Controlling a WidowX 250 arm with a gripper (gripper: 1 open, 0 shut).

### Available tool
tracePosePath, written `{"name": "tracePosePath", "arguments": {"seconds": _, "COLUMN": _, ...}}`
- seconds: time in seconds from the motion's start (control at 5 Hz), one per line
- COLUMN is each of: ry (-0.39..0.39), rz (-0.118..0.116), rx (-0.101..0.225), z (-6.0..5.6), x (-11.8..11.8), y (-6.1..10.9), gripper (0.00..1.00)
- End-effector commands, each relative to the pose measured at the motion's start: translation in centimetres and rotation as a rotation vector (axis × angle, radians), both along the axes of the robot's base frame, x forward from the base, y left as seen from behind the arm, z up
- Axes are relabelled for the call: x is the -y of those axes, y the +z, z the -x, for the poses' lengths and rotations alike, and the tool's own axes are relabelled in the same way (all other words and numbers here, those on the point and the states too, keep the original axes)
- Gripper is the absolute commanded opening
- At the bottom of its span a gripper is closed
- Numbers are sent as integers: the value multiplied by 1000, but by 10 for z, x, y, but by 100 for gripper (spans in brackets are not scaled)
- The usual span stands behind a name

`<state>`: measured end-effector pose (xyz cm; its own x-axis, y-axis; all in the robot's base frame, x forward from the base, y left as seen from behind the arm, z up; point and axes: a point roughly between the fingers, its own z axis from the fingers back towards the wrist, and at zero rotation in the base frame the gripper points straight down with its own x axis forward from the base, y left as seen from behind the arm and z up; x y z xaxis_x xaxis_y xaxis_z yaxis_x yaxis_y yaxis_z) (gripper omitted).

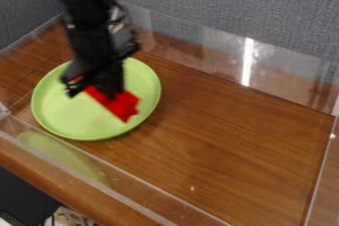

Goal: Put the red object on the green plate

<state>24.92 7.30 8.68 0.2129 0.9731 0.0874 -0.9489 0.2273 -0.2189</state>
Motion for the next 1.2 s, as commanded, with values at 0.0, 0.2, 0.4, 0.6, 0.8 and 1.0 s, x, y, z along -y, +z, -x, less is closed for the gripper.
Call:
{"name": "tracePosePath", "arguments": {"seconds": 0.0, "ry": 25, "rz": -7, "rx": 18, "z": -9, "x": -12, "y": -7, "gripper": 0}}
{"name": "tracePosePath", "arguments": {"seconds": 0.2, "ry": 23, "rz": -3, "rx": 4, "z": -15, "x": -12, "y": -22, "gripper": 0}}
{"name": "tracePosePath", "arguments": {"seconds": 0.4, "ry": 45, "rz": 2, "rx": -1, "z": -23, "x": -20, "y": -28, "gripper": 0}}
{"name": "tracePosePath", "arguments": {"seconds": 0.6, "ry": 68, "rz": 8, "rx": -4, "z": -28, "x": -28, "y": -31, "gripper": 0}}
{"name": "tracePosePath", "arguments": {"seconds": 0.8, "ry": 85, "rz": 12, "rx": -9, "z": -34, "x": -36, "y": -37, "gripper": 0}}
{"name": "tracePosePath", "arguments": {"seconds": 1.0, "ry": 94, "rz": 10, "rx": -16, "z": -38, "x": -43, "y": -45, "gripper": 0}}
